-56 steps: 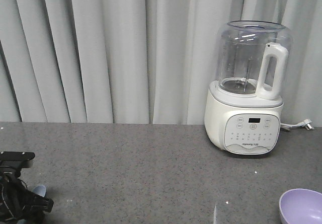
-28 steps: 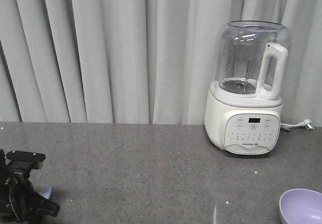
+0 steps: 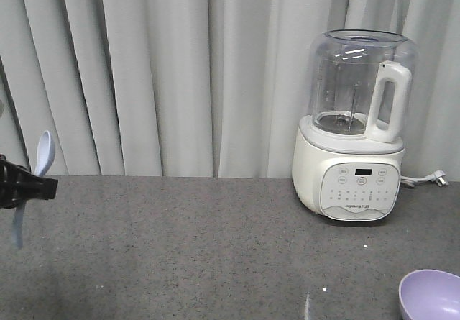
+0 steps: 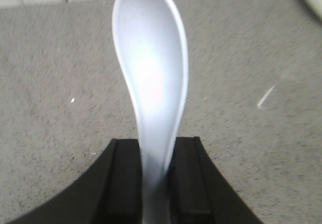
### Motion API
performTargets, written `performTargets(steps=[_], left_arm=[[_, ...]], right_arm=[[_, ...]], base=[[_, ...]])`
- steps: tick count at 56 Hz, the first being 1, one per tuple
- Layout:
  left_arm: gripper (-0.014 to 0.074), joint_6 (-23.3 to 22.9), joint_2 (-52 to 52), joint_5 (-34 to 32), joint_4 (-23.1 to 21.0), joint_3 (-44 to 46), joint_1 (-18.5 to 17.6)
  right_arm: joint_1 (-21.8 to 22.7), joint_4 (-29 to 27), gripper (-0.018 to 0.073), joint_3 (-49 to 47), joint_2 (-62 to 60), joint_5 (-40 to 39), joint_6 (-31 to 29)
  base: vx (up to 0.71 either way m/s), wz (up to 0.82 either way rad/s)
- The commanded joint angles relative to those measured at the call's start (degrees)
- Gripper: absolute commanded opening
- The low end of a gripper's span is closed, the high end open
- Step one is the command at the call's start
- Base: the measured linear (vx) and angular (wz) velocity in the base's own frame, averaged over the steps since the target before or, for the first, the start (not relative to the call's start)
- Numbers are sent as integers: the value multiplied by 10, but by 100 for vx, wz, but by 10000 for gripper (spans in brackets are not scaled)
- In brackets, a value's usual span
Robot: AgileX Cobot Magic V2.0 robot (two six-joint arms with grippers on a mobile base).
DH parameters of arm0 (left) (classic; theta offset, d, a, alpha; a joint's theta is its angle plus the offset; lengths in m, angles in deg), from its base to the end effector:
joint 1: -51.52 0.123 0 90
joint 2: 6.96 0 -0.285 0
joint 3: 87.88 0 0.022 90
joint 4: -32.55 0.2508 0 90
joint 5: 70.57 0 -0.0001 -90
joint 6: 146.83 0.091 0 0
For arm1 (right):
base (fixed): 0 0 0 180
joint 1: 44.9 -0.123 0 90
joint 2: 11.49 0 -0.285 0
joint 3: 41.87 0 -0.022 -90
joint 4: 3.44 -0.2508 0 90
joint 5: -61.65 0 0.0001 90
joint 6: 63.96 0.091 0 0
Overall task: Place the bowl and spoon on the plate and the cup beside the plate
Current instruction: 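Grasp the white spoon handle with the left gripper and lift it, then grasp the lavender bowl rim with the right gripper and lift it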
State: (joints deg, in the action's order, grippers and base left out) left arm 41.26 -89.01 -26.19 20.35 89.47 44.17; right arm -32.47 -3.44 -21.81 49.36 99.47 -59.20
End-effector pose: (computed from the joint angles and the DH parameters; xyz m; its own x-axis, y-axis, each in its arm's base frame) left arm 0.2747 -0.0490 0.3943 -0.6193 0.0678 -0.7822 0.2339 0.9670 -0.1013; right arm 0.1808 -0.0398 0.3894 -0.4499 0.1841 -0.8739 0.2535 0.9646 0.0728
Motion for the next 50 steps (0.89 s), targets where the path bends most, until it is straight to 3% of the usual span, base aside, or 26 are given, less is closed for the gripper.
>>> performTargets(steps=[1, 9, 50], left_arm=[[-6, 11, 33, -21, -24, 18, -5], [-6, 11, 39, -14, -24, 18, -5], [-6, 14, 38, -12, -23, 18, -5]], right_arm=[[35, 0, 507, -42, 33, 42, 6], [57, 0, 507, -42, 99, 81, -4], [57, -34, 504, -42, 349, 37, -43]], base=[[0, 0], [0, 0], [0, 0]])
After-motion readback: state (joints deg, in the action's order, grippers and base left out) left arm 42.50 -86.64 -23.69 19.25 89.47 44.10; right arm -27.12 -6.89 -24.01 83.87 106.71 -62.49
